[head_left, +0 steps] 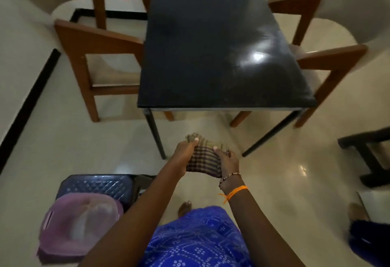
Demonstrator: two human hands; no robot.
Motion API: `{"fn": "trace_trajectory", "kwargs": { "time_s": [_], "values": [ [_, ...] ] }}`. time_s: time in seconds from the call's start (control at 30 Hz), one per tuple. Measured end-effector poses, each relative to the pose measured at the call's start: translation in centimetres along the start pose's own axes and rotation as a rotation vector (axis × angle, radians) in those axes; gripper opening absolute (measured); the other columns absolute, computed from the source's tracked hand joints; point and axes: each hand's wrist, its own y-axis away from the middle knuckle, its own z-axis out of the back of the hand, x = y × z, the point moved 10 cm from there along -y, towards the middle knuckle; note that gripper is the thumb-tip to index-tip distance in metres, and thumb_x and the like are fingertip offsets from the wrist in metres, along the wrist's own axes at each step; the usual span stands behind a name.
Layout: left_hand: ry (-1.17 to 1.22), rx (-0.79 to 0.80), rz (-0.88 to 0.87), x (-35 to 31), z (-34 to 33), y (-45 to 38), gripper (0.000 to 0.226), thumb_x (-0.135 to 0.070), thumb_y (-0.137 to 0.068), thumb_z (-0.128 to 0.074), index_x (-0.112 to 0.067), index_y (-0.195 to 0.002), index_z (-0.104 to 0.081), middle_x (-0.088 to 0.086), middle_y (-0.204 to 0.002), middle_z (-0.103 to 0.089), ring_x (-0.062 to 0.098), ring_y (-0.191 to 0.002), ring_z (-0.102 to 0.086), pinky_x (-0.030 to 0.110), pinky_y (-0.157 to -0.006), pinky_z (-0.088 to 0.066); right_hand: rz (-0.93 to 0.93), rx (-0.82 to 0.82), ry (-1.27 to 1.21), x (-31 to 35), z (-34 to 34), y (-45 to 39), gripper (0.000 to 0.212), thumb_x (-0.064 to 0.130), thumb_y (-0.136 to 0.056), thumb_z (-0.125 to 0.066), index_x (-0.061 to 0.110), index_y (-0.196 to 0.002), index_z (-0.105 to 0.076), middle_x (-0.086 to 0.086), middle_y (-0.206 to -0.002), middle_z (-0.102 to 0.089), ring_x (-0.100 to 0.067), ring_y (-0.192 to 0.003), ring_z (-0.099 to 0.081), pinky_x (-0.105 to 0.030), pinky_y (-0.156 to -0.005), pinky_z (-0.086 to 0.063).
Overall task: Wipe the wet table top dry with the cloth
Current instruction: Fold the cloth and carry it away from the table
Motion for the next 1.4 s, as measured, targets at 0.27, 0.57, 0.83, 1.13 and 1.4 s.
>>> {"fn": "trace_trajectory", "kwargs": {
  "time_s": [0.27, 0.57, 0.83, 1.13, 1.4],
  "values": [
    [0.176, -0.137, 0.019, -0.6, 5.4, -2.1, 0.047, -0.02, -0.088, -0.06, -0.011, -0.131, -0.044, 0.014, -0.125, -0.058, 0.029, -0.11, -0.057, 0.042, -0.093, -0.049, -0.032, 0.125, 0.175, 1.1, -8.0, -3.3, 0.013, 0.002, -0.088, -0.059, 0.009, -0.096, -0.05, -0.007, -0.08, -0.056, -0.019, -0.066, -0.054, -0.022, -0.055, -0.045],
    [0.546, -0.562, 0.104, 3.0, 12.0, -0.7, 0.033, -0.004, -0.086, -0.048, -0.013, -0.117, -0.042, 0.011, -0.096, -0.057, 0.029, -0.093, -0.058, 0.048, -0.087, -0.052, -0.079, 0.584, 0.494, -0.7, -19.1, -3.8, 0.025, -0.012, -0.085, -0.039, 0.002, -0.093, -0.057, -0.012, -0.082, -0.054, -0.023, -0.072, -0.05, -0.028, -0.064, -0.042],
    [0.933, -0.864, 0.042, 11.0, 17.8, 4.6, 0.037, 0.002, -0.082, -0.043, -0.014, -0.115, -0.047, 0.01, -0.091, -0.063, 0.022, -0.077, -0.063, 0.028, -0.05, -0.053, 0.07, 1.025, 0.933, -7.8, -27.2, 3.6, 0.041, -0.012, -0.084, -0.044, -0.001, -0.121, -0.058, -0.012, -0.098, -0.061, -0.021, -0.087, -0.055, -0.021, -0.064, -0.049],
    [1.041, -1.123, 0.011, 19.9, 26.7, 9.3, 0.035, 0.007, -0.081, -0.042, -0.018, -0.104, -0.052, 0.0, -0.087, -0.062, 0.01, -0.074, -0.061, 0.014, -0.046, -0.048, 0.127, 1.321, 1.327, -20.5, -32.9, 12.7, 0.049, -0.006, -0.088, -0.046, 0.003, -0.136, -0.046, -0.017, -0.13, -0.057, -0.022, -0.108, -0.053, -0.037, -0.098, -0.045],
    [1.045, -0.931, 0.145, 26.6, 30.3, 6.0, 0.046, 0.007, -0.082, -0.048, -0.007, -0.125, -0.043, 0.011, -0.113, -0.06, 0.021, -0.1, -0.06, 0.021, -0.065, -0.051, 0.007, 1.479, 1.658, -29.3, -34.4, 14.9, 0.064, -0.001, -0.092, -0.047, 0.013, -0.15, -0.025, -0.015, -0.141, -0.048, -0.031, -0.125, -0.05, -0.043, -0.107, -0.042]
  ]
}}
